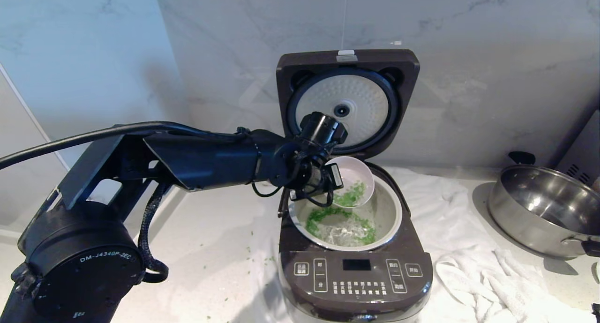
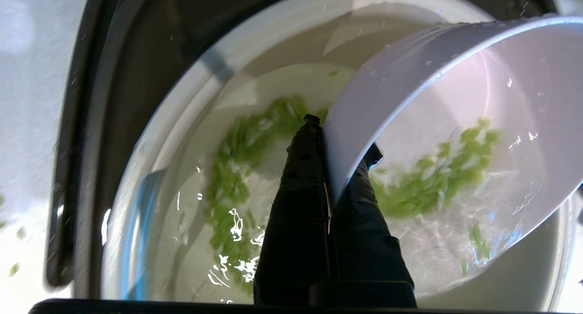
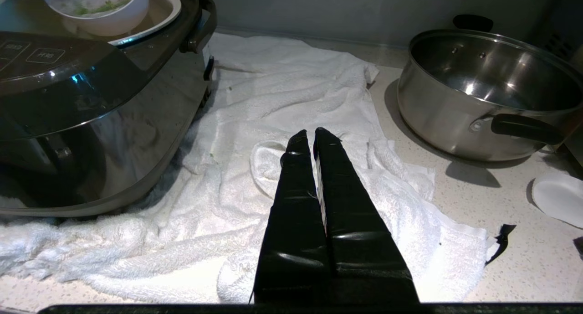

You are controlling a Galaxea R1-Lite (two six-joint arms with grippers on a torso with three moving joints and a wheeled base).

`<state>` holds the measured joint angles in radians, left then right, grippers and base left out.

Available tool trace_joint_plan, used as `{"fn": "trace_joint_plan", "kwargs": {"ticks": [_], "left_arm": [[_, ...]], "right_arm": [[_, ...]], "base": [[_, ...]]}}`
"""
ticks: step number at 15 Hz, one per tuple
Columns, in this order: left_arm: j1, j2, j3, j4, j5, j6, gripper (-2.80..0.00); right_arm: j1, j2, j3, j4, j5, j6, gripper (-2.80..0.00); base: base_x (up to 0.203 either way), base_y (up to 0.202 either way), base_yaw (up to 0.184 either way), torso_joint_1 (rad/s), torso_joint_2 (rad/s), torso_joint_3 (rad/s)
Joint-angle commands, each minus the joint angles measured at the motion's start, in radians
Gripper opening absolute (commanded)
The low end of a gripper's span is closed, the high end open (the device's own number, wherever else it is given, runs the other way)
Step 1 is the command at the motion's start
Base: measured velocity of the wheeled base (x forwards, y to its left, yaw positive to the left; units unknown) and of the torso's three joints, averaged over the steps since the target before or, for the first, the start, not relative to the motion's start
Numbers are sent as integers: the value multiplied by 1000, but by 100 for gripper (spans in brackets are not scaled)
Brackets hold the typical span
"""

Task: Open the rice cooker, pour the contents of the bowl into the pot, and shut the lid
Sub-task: Pour the water from the bowl into the rice cooker

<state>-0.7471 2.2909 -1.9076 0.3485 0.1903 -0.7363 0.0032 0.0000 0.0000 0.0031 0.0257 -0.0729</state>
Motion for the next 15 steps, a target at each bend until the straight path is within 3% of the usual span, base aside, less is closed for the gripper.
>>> {"fn": "trace_joint_plan", "kwargs": {"ticks": [1, 5, 9, 12, 13, 15], "left_arm": [[4, -11, 76, -104, -3, -5, -280], [7, -52, 336, -533, -17, 12, -280], [12, -69, 542, -1095, -27, 27, -280], [25, -51, 726, -1577, -129, 30, -280], [30, -28, 760, -1651, -163, 35, -280], [32, -1, 758, -1684, -172, 67, -280]], "right_arm": [[0, 0, 0, 0, 0, -1, -280], [0, 0, 0, 0, 0, -1, -280], [1, 0, 0, 0, 0, -1, -280], [1, 2, 0, 0, 0, -1, -280], [1, 2, 0, 0, 0, -1, -280], [1, 0, 0, 0, 0, -1, -280]], "base": [[0, 0, 0, 0, 0, 0], [0, 0, 0, 0, 0, 0], [0, 0, 0, 0, 0, 0], [0, 0, 0, 0, 0, 0], [0, 0, 0, 0, 0, 0], [0, 0, 0, 0, 0, 0]]}}
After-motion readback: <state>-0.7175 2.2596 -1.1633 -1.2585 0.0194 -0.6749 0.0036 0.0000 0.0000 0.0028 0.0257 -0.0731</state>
